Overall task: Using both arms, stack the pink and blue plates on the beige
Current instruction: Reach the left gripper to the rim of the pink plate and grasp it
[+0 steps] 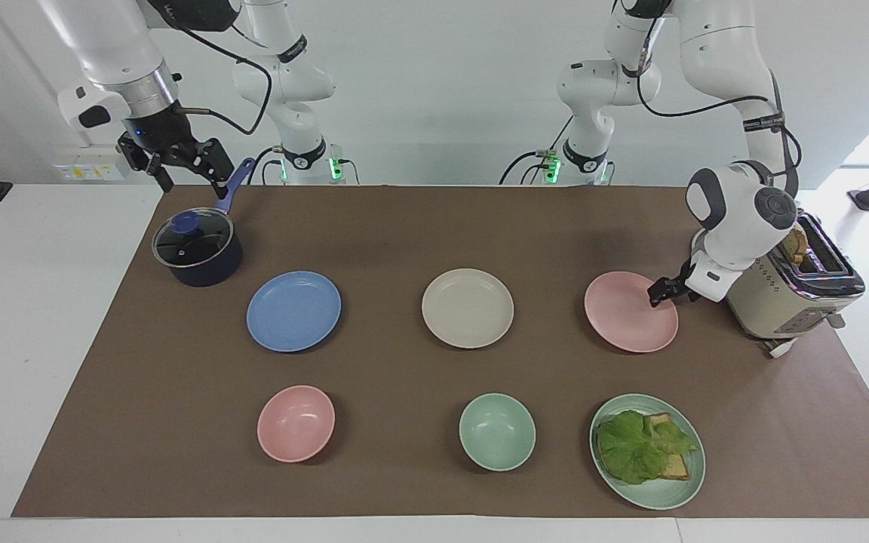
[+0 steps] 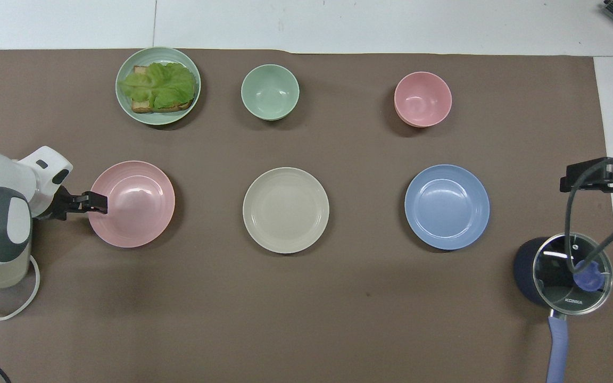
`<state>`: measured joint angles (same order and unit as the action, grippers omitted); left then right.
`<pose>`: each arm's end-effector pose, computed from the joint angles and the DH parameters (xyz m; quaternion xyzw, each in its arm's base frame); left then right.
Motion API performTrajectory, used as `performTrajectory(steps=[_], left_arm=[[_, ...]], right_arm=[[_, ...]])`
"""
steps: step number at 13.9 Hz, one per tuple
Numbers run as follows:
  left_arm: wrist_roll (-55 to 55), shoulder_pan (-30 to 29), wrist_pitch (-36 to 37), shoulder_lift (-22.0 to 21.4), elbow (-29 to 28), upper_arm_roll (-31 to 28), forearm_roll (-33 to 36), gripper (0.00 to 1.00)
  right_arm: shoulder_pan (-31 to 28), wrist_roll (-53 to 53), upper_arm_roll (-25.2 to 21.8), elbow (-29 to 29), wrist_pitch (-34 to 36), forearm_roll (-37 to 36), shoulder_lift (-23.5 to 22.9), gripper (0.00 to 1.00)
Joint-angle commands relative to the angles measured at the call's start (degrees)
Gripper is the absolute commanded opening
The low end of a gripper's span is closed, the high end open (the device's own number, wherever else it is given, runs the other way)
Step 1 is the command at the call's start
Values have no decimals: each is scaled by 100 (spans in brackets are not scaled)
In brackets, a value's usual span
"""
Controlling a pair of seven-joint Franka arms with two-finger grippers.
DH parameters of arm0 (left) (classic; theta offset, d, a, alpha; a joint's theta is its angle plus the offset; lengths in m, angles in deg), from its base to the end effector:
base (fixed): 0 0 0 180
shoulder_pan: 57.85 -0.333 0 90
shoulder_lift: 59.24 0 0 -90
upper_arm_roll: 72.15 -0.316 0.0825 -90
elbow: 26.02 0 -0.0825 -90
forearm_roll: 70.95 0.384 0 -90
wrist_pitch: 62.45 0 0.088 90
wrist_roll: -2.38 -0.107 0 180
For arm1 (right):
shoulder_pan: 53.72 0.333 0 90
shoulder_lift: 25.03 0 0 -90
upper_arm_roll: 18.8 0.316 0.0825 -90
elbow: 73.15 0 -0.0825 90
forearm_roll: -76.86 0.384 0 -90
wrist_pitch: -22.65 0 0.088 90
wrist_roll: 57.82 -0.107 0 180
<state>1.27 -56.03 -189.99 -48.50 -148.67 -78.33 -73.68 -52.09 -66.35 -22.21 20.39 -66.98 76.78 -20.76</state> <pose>0.5509 0.0399 0.3094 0.9978 0.0433 -0.0499 0.0105 0.5301 -0.0179 0.6351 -0.9960 0.0898 -0.0030 0.0017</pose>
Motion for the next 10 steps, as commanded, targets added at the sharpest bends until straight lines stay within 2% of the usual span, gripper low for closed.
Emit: performTrajectory(steps=[1,2,3,10], left_arm=[[14,38,-113,-2,-48,-16,98,36],[75,38,-113,7,-30,-7,106,16],[67,38,-87,7,-4,-7,106,0],[85,73,114,33,162,2,89,0]], right_arm=[[-84,168,33,59,42,-10,56,100],[-84,177,33,59,42,-10,56,100],[-84,168,33,68,42,-10,56,100],[-84,168,33,77,42,-10,65,100]])
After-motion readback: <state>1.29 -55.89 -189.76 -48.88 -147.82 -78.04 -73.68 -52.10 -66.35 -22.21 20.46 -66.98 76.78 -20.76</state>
